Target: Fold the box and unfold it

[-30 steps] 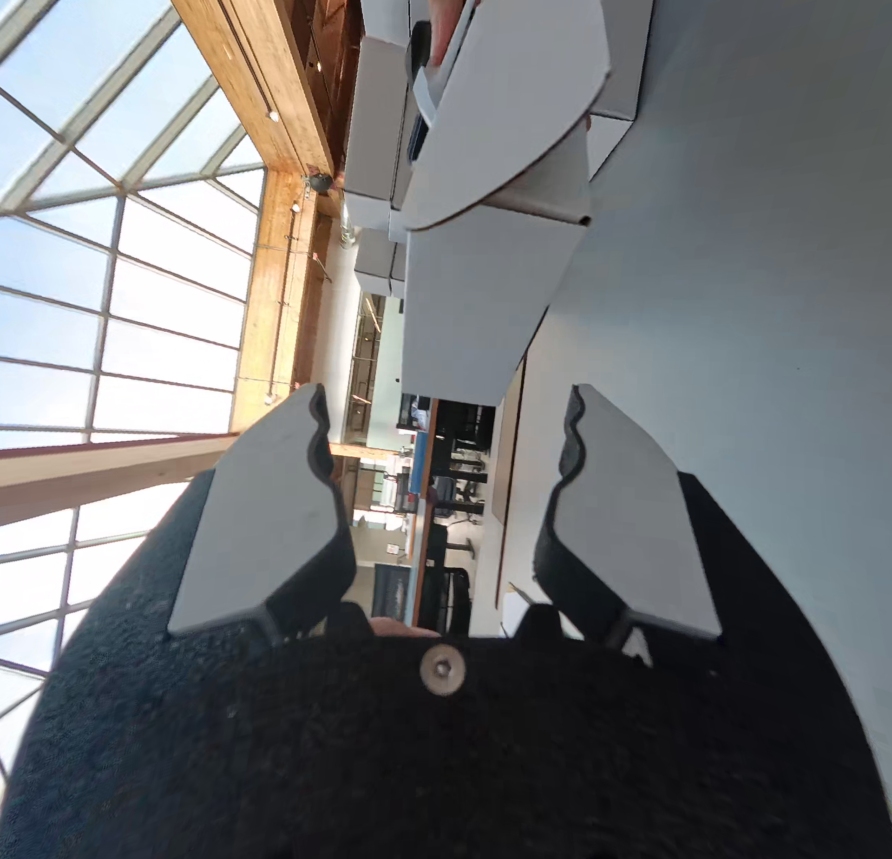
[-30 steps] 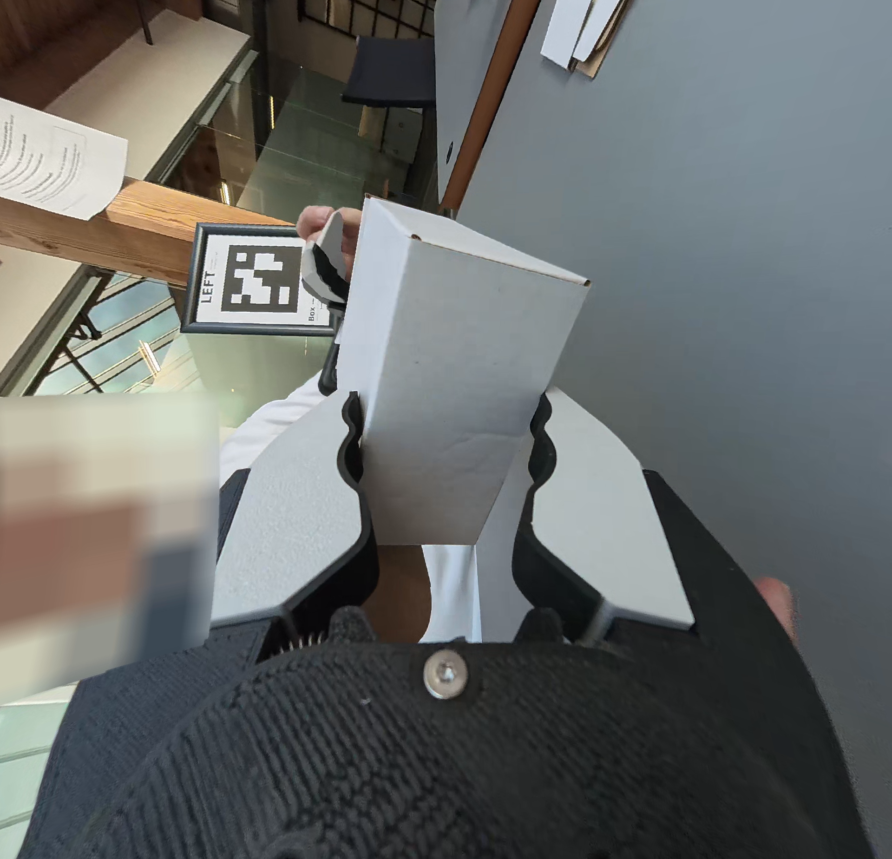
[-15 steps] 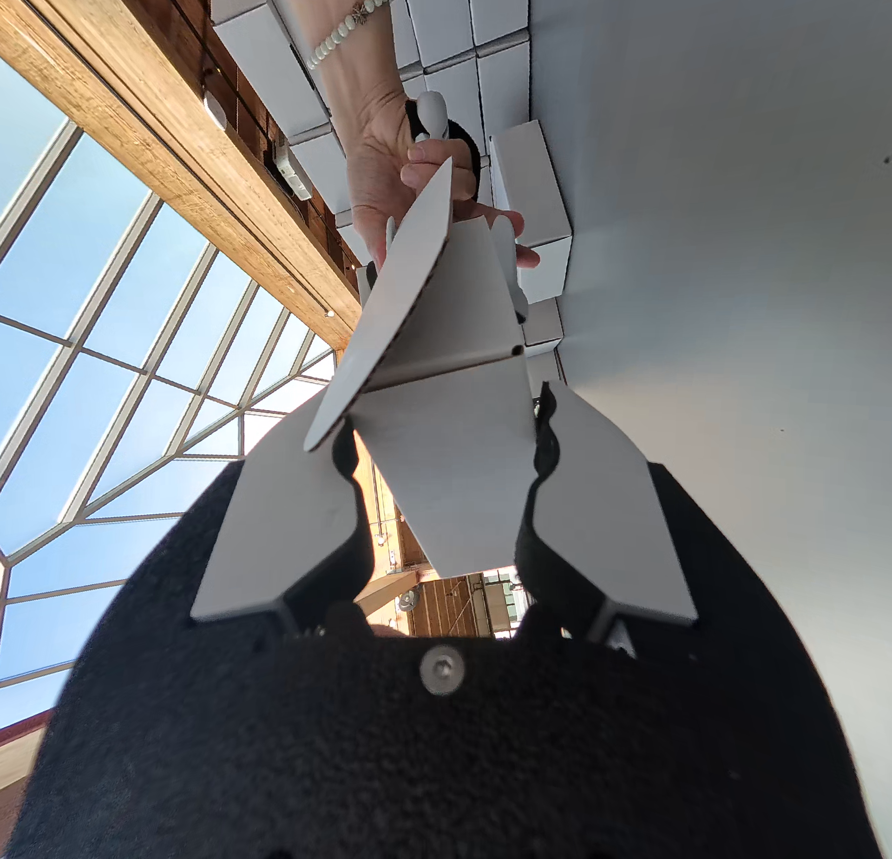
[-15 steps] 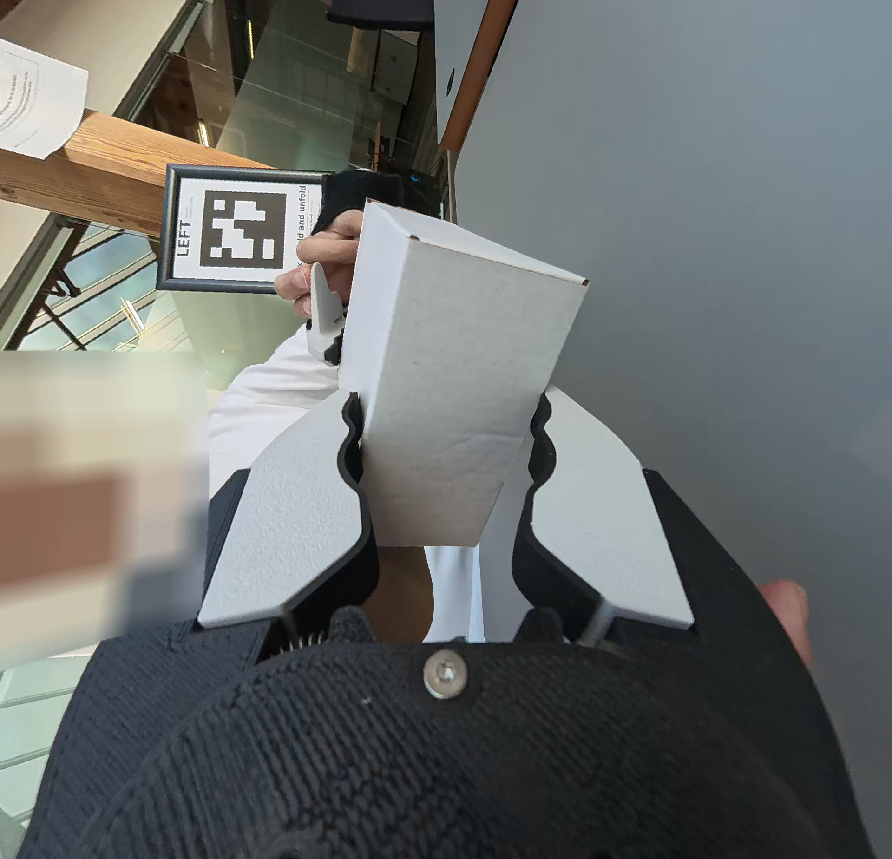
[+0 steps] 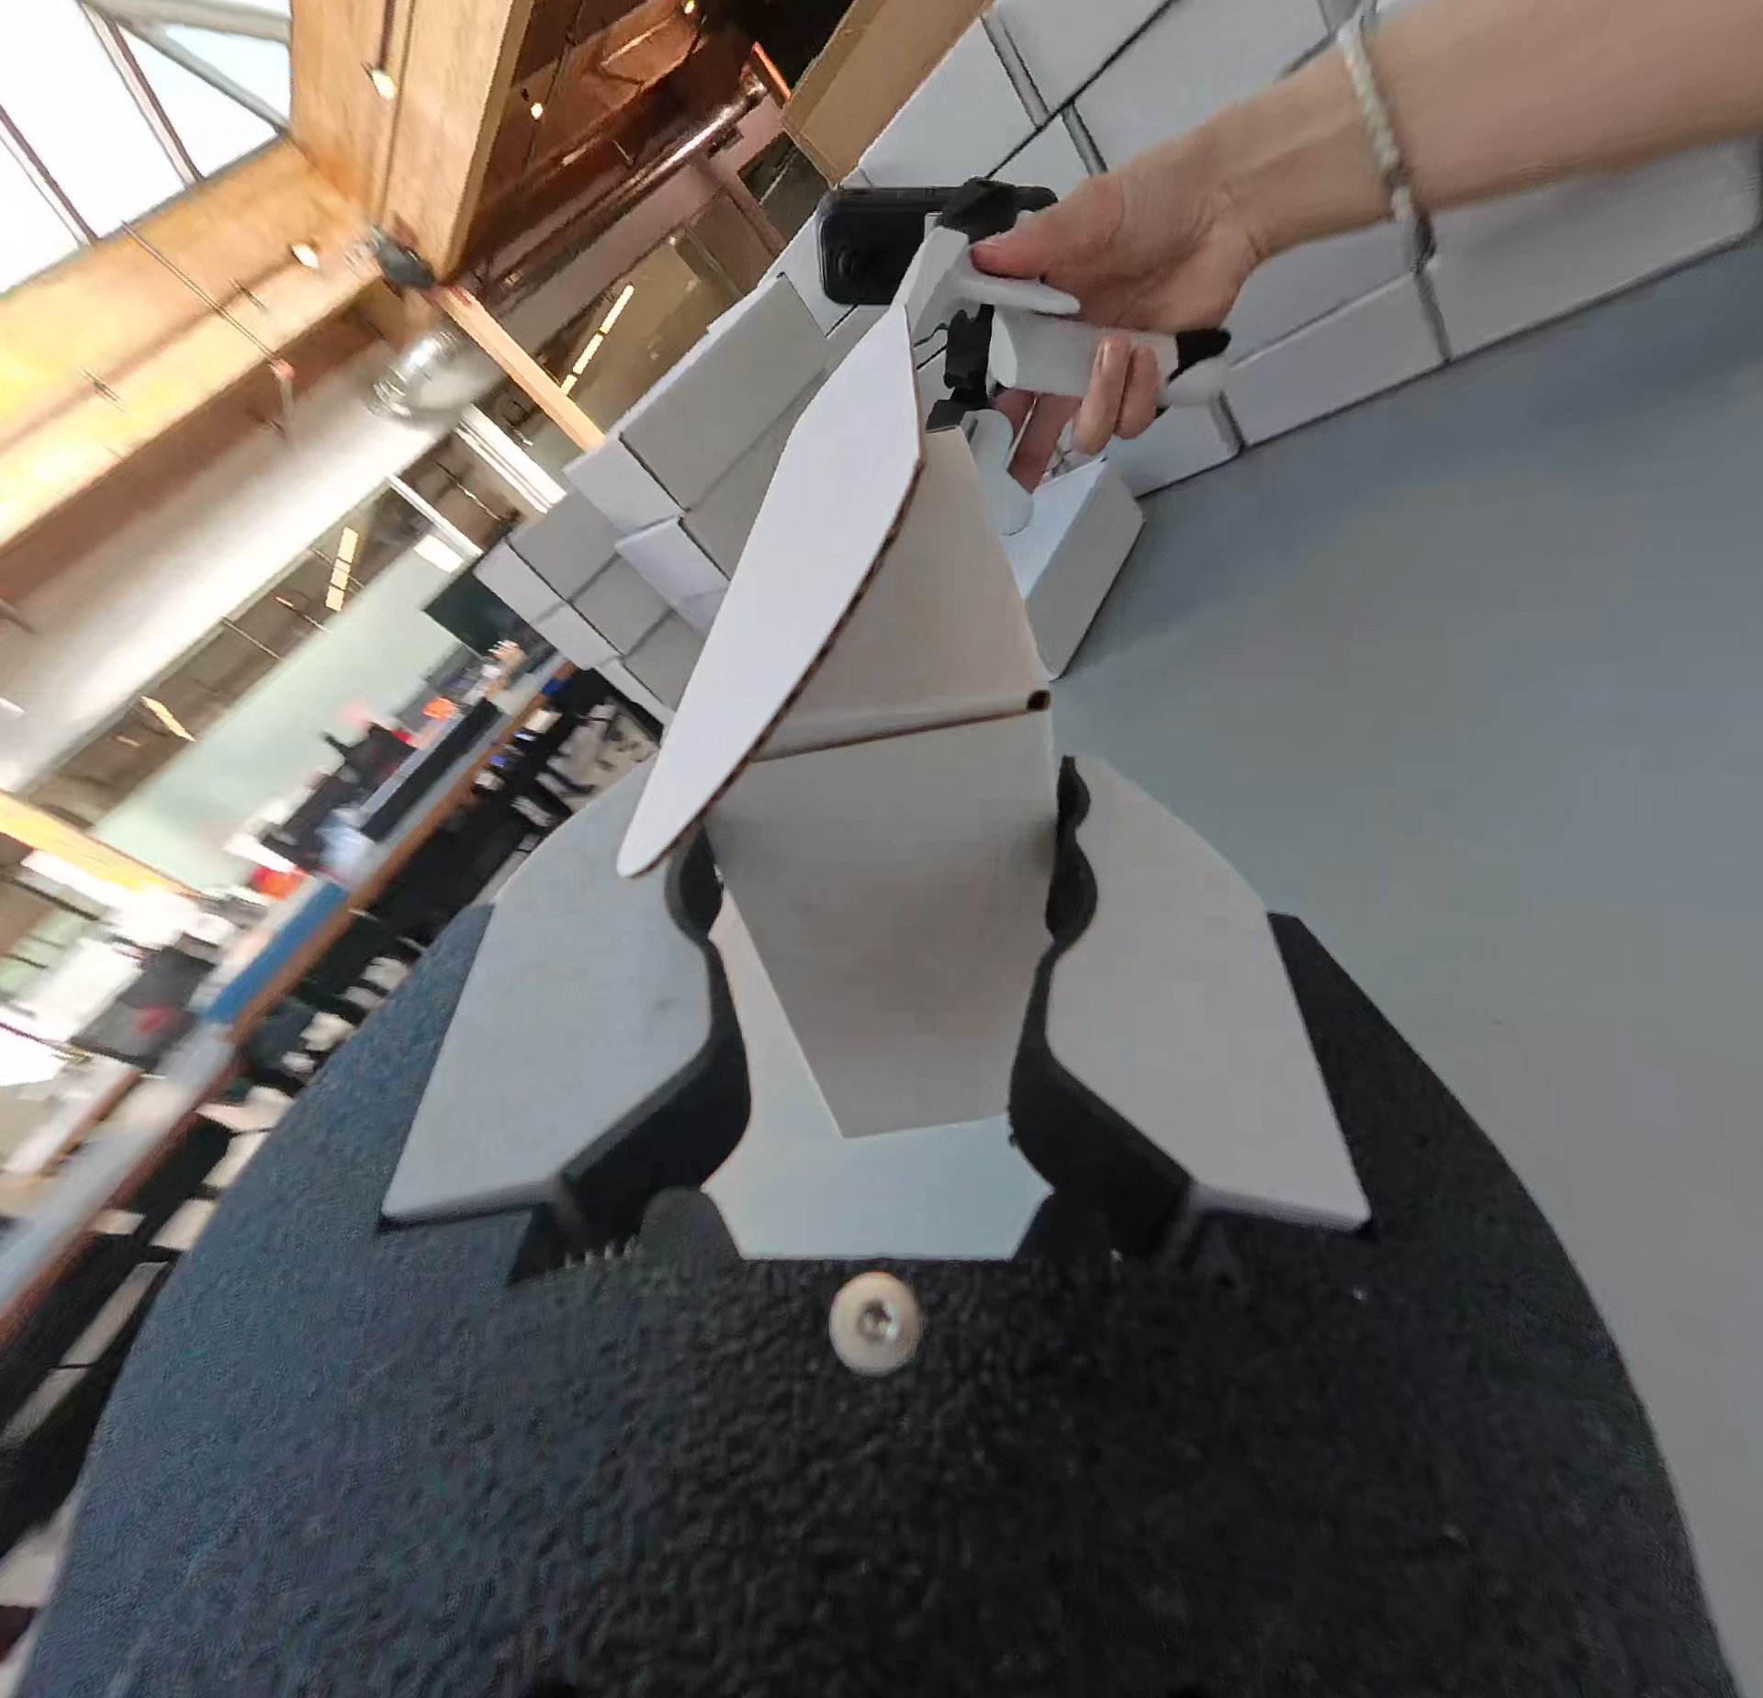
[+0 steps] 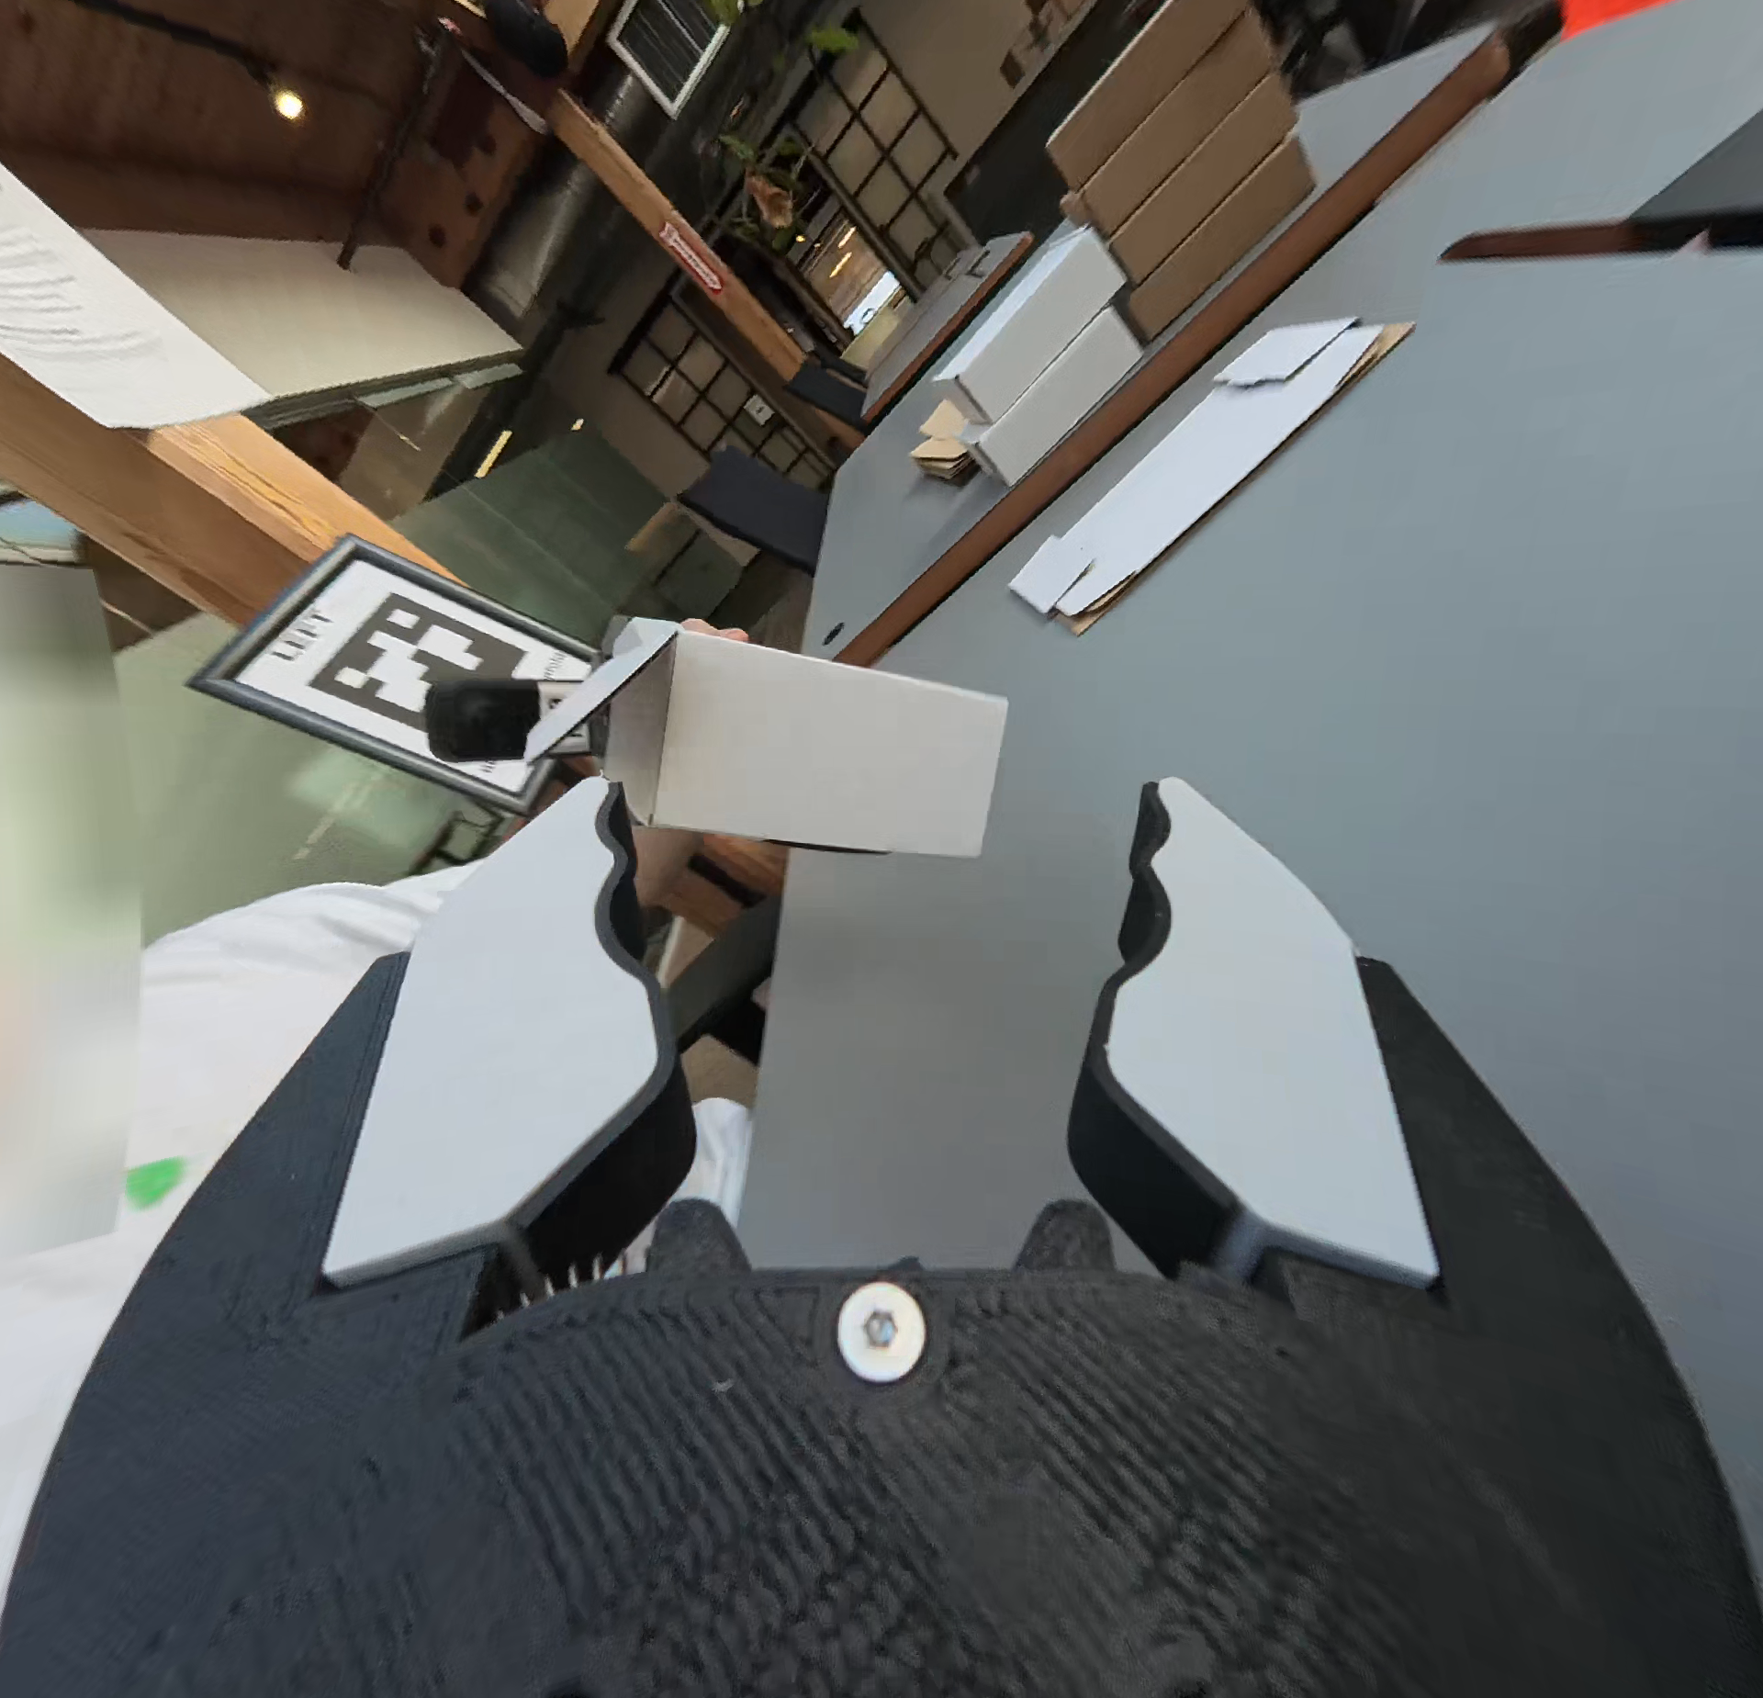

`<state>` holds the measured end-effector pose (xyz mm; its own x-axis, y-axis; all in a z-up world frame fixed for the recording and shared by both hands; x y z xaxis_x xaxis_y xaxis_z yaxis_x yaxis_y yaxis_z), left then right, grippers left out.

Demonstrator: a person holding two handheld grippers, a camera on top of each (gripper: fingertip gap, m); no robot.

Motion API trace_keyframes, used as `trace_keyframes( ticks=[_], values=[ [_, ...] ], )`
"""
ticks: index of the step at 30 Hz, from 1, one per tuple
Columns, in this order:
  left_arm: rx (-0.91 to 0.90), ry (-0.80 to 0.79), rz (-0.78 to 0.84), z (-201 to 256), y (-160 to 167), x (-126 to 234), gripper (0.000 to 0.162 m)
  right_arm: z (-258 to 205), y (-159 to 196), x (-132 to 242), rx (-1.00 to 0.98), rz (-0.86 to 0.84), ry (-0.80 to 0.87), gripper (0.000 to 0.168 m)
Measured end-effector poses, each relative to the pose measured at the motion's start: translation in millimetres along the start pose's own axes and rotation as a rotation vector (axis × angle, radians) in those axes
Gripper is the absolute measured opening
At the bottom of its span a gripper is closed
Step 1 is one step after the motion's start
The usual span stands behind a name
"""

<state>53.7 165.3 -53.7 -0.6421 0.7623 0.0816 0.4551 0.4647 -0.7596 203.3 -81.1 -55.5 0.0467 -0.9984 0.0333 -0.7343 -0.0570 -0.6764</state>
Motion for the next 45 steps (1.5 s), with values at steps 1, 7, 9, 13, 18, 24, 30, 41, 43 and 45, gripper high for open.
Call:
trace_keyframes(
  ticks=[1, 7, 9, 13, 18, 24, 30, 41, 43, 45],
  values=[
    [0.139, 0.048, 0.02, -2, 7, -1, 0.067, -1, 0, 2, 0.086, 0.018, 0.057, 0.1],
    [0.483, 0.234, 0.009, 18, 52, -21, 0.067, -7, 25, -2, 0.395, -0.088, 0.228, 0.092],
    [0.494, 0.266, -0.011, 29, 61, -27, 0.067, -7, 32, -4, 0.448, -0.13, 0.264, 0.09],
    [0.466, 0.29, -0.054, 41, 71, -33, 0.066, -7, 41, -4, 0.538, -0.17, 0.276, 0.084],
    [0.389, 0.322, -0.148, 48, 78, -29, 0.066, -5, 56, -4, 0.748, -0.241, 0.321, 0.071],
    [0.349, 0.357, -0.234, 45, 76, -31, 0.066, -11, 71, -15, 1.063, -0.281, 0.31, 0.04],
    [0.382, 0.391, -0.243, 42, 78, -33, 0.066, -17, 73, -12, 1.169, -0.26, 0.262, 0.008],
    [0.428, 0.432, -0.283, 39, 81, -34, 0.066, -14, 58, -13, 0.853, -0.216, 0.268, 0.004],
    [0.448, 0.431, -0.302, 39, 82, -34, 0.066, -12, 55, -14, 0.645, -0.187, 0.246, 0.004],
    [0.465, 0.431, -0.336, 38, 82, -34, 0.066, -9, 55, -14, 0.513, -0.153, 0.247, 0.004]
  ],
)
Point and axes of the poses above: each gripper's, where its closed fingertips meet, x back along the fingers, y out of its underside, z = x × y across the jaws, the point moved 6 cm from there along x, back along the fingers, and after that the axes turned 3 degrees about -x, right-handed, at the moved point
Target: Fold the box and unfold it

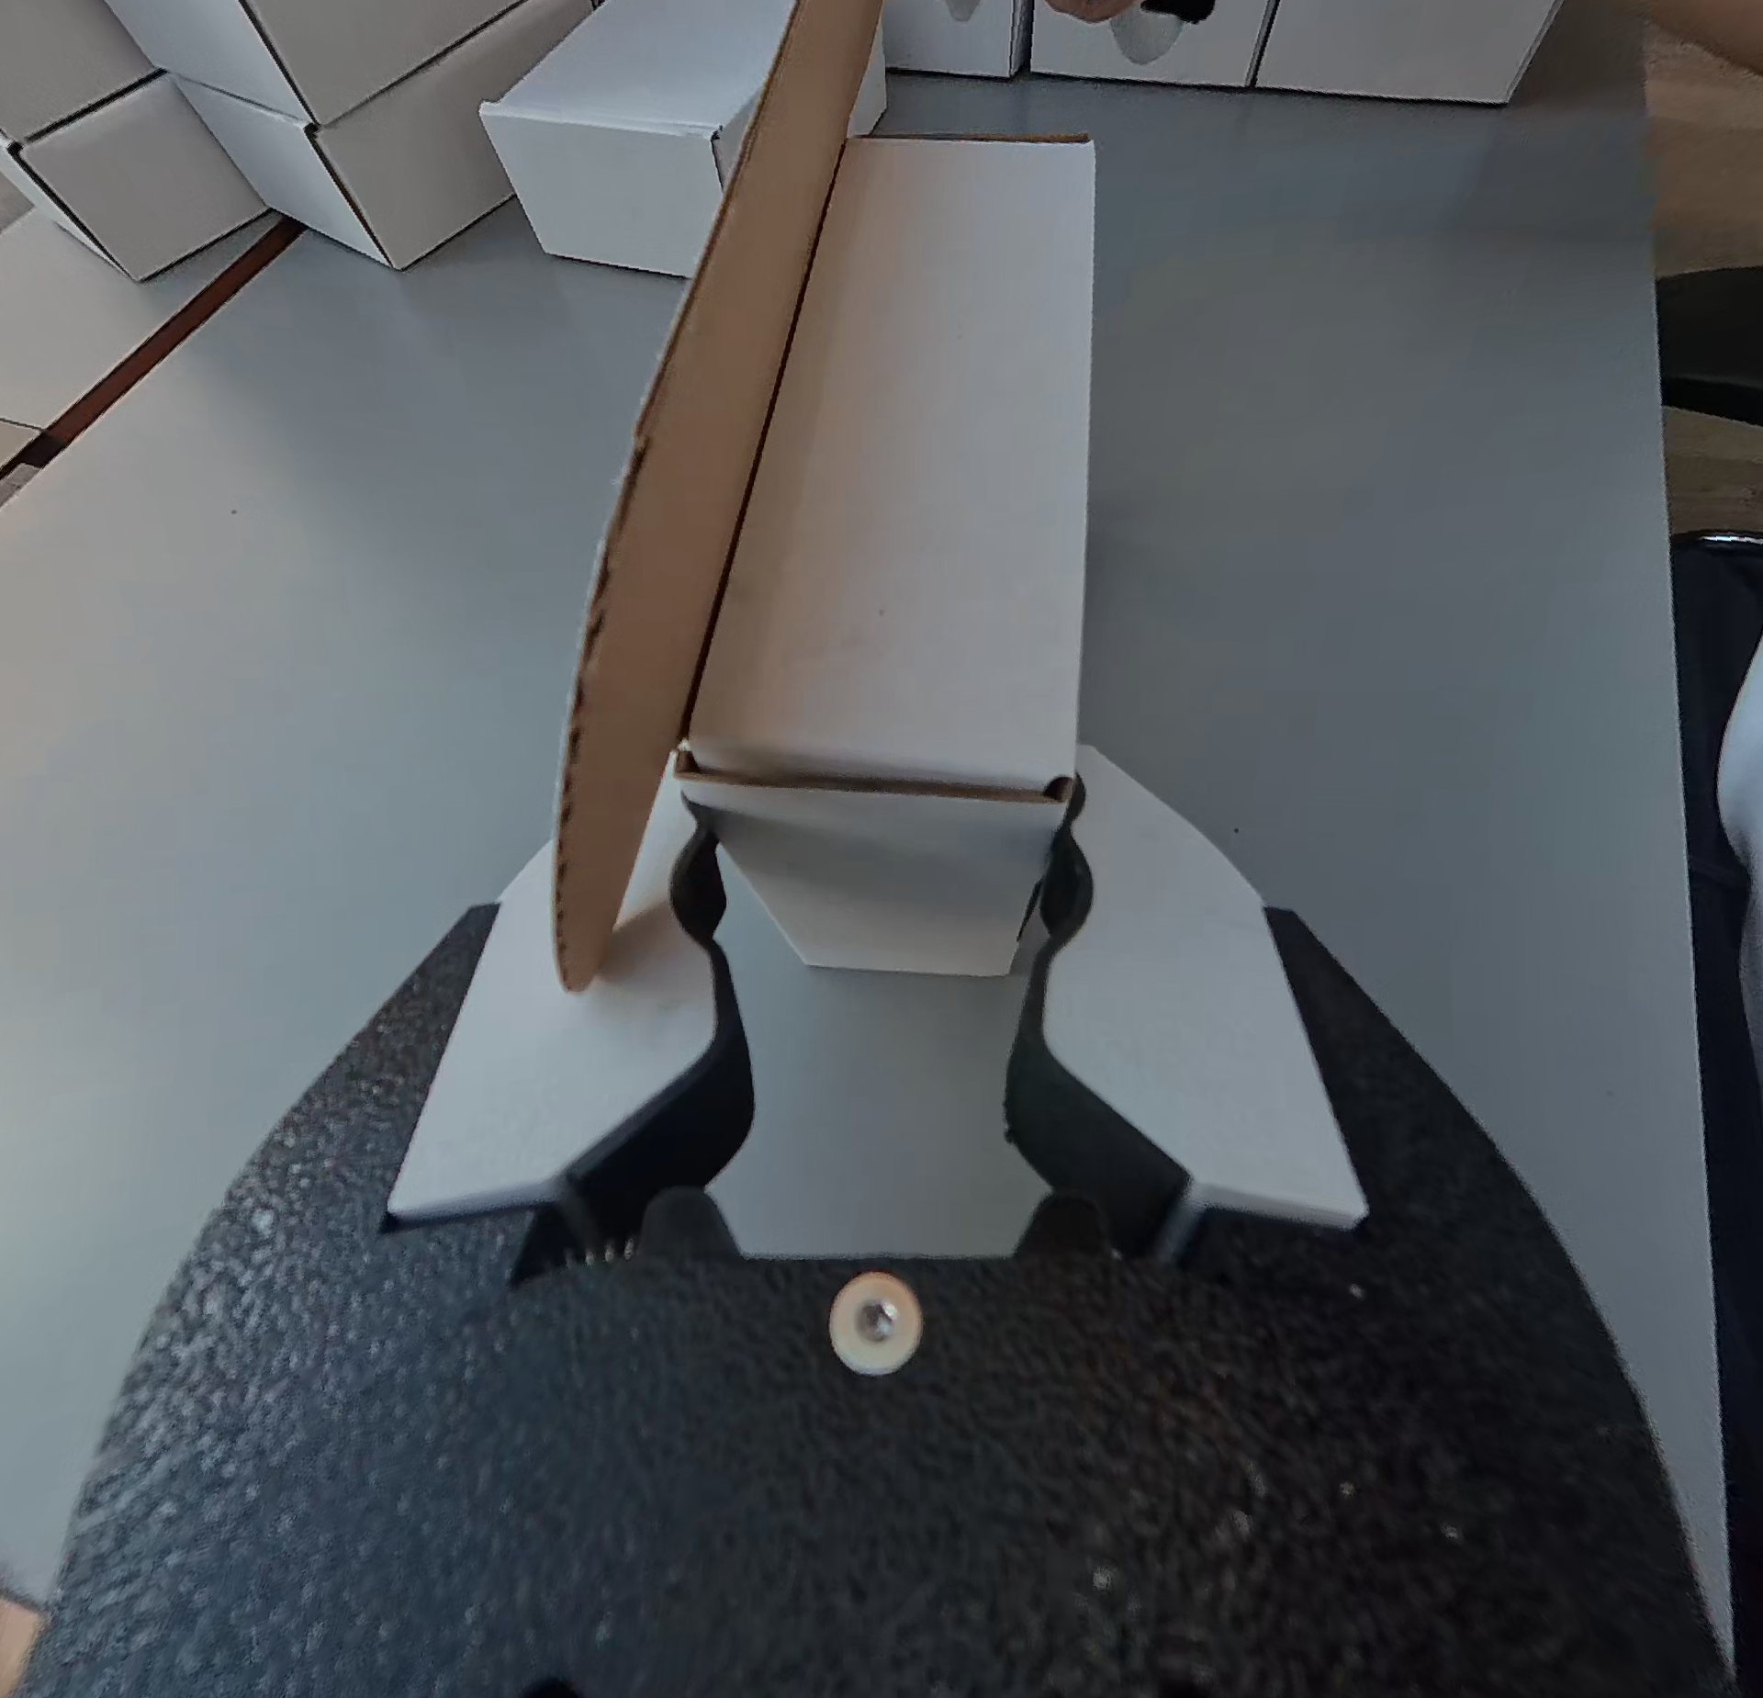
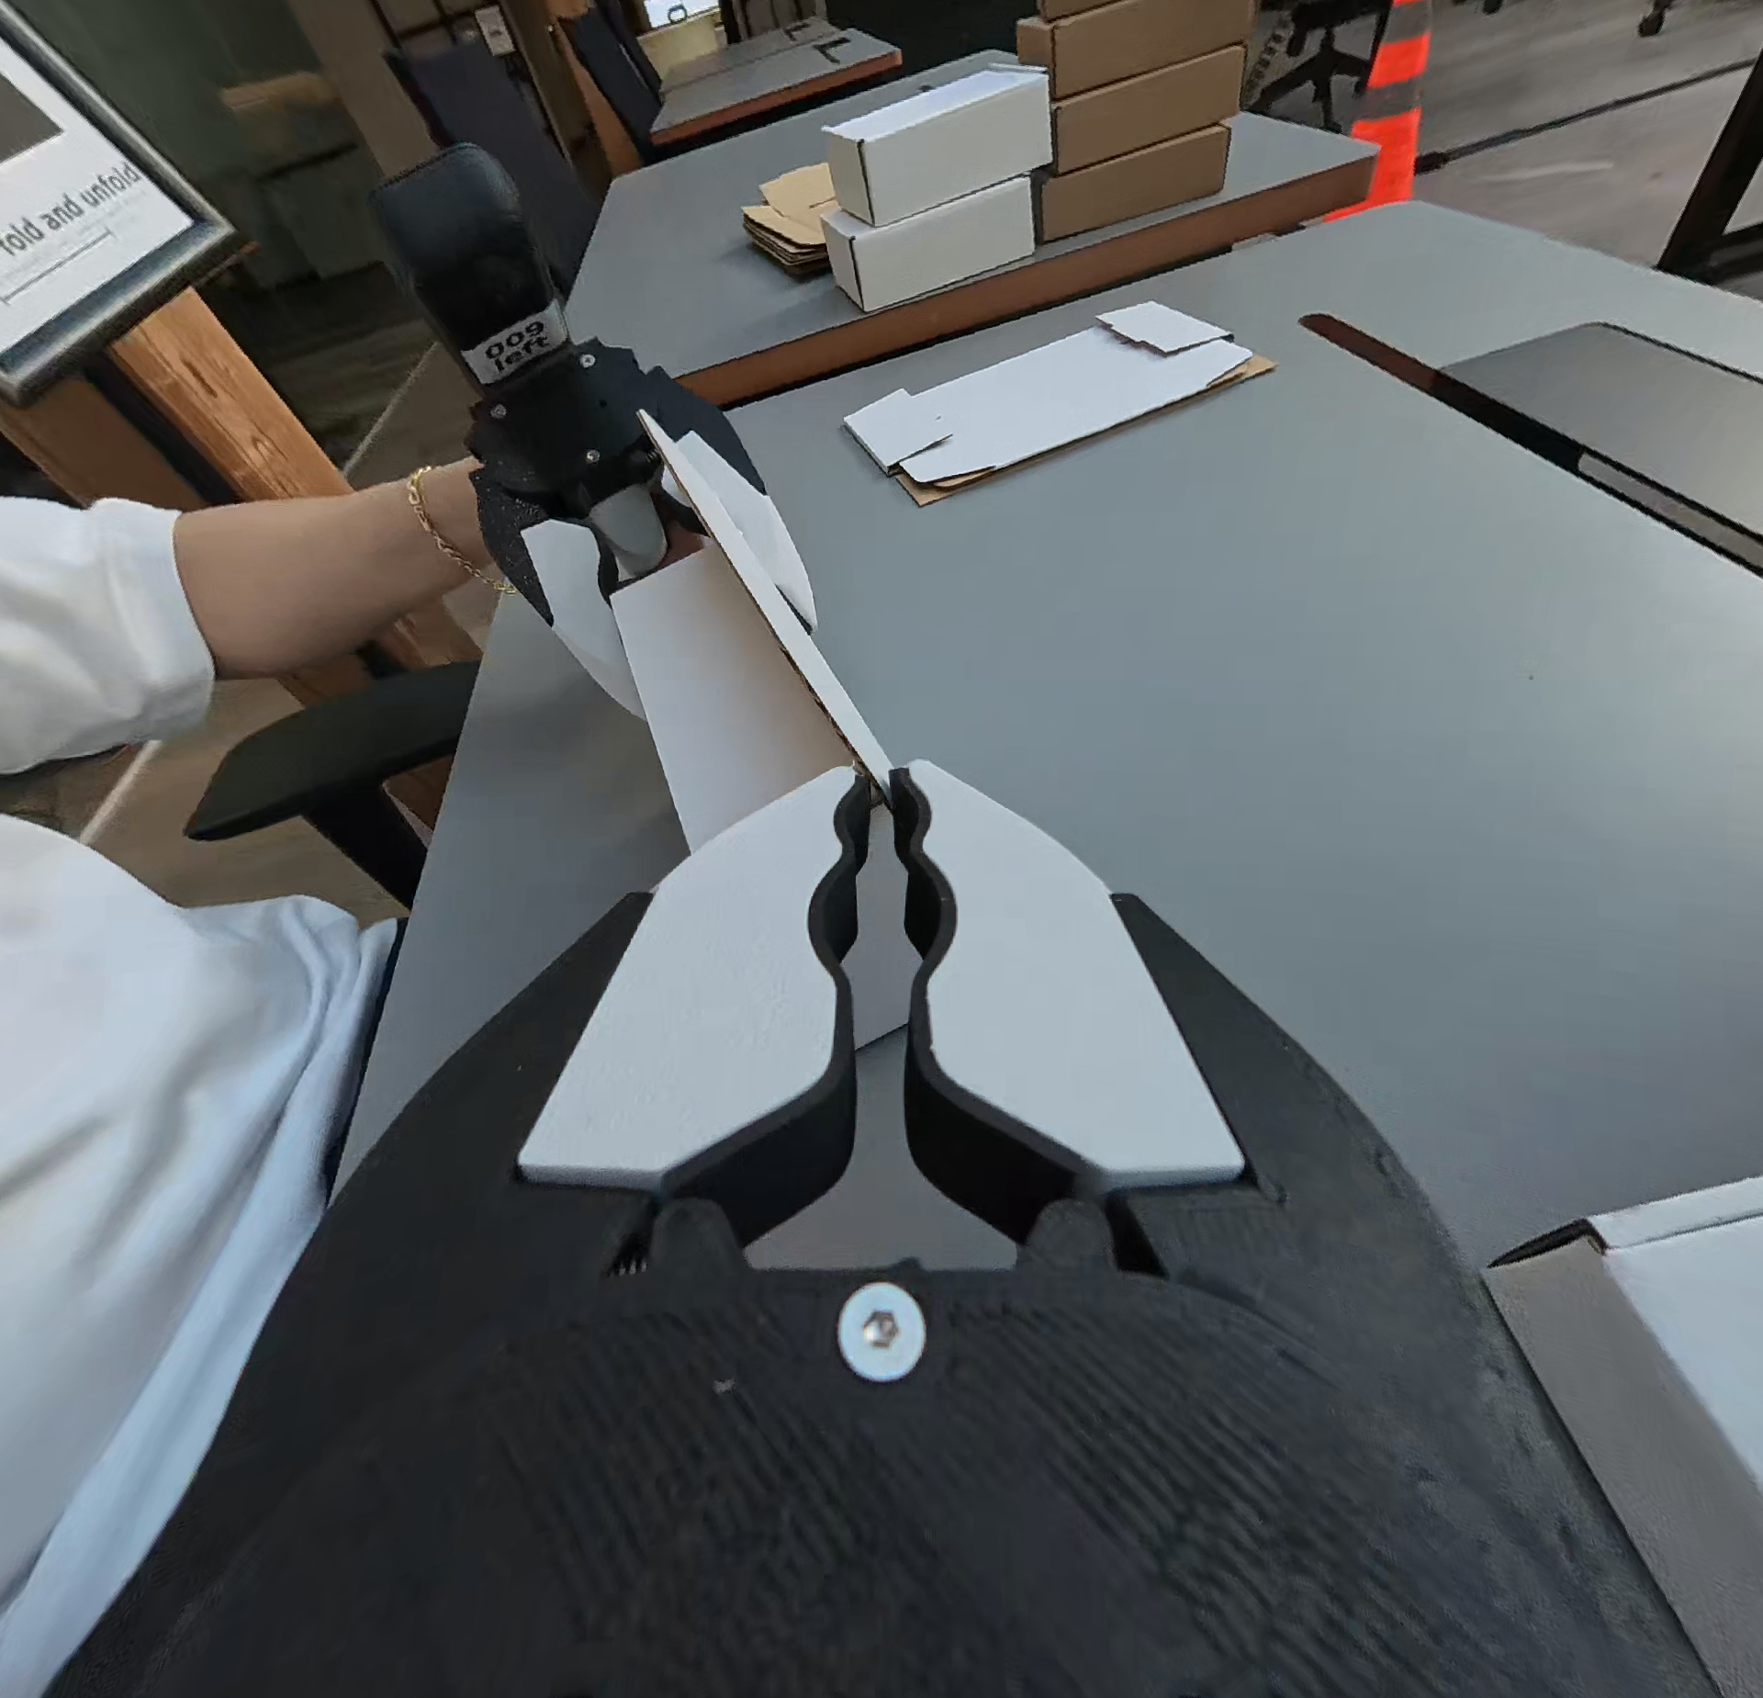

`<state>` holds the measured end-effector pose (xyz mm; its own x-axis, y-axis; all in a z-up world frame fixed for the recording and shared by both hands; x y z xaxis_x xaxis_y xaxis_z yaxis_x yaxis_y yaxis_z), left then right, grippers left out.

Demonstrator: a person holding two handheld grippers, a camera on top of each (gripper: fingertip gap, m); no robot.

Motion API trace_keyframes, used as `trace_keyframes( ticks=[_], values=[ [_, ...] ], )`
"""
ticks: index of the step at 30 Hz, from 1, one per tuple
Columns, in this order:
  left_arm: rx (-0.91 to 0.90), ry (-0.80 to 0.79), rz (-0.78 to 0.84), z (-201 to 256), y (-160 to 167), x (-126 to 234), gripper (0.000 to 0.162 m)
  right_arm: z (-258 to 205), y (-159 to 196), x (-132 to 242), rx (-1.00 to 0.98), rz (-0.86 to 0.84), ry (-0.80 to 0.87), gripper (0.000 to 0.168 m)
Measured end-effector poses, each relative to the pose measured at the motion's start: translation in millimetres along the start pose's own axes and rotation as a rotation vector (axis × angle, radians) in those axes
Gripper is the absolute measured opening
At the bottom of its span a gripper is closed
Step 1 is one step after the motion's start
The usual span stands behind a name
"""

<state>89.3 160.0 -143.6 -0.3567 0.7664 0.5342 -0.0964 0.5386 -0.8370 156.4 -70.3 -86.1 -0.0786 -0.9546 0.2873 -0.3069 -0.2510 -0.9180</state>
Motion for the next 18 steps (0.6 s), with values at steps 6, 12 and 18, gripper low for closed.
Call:
trace_keyframes(
  ticks=[6, 12, 18],
  values=[
    [0.06, -0.016, -0.054, -2, -2, -3, 0.066, -5, 3, 0, -0.064, -0.055, 0.107, 0.003],
    [0.096, -0.05, -0.096, 0, -7, -9, 0.066, -18, -2, -7, 0.018, -0.195, 0.194, 0.006],
    [0.109, -0.061, -0.095, 0, -7, -10, 0.066, -14, -5, -11, -0.046, -0.148, 0.198, 0.007]
  ],
)
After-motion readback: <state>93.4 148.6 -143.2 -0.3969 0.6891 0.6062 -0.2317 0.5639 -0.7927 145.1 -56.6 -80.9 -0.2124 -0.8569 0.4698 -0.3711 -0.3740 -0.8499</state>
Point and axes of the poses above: each gripper's, where its closed fingertips meet, x back along the fingers, y out of its underside, z = x × y across the jaws, the point moved 6 cm from there along x, back along the fingers, and after that the axes turned 3 degrees about -x, right-handed, at the moved point
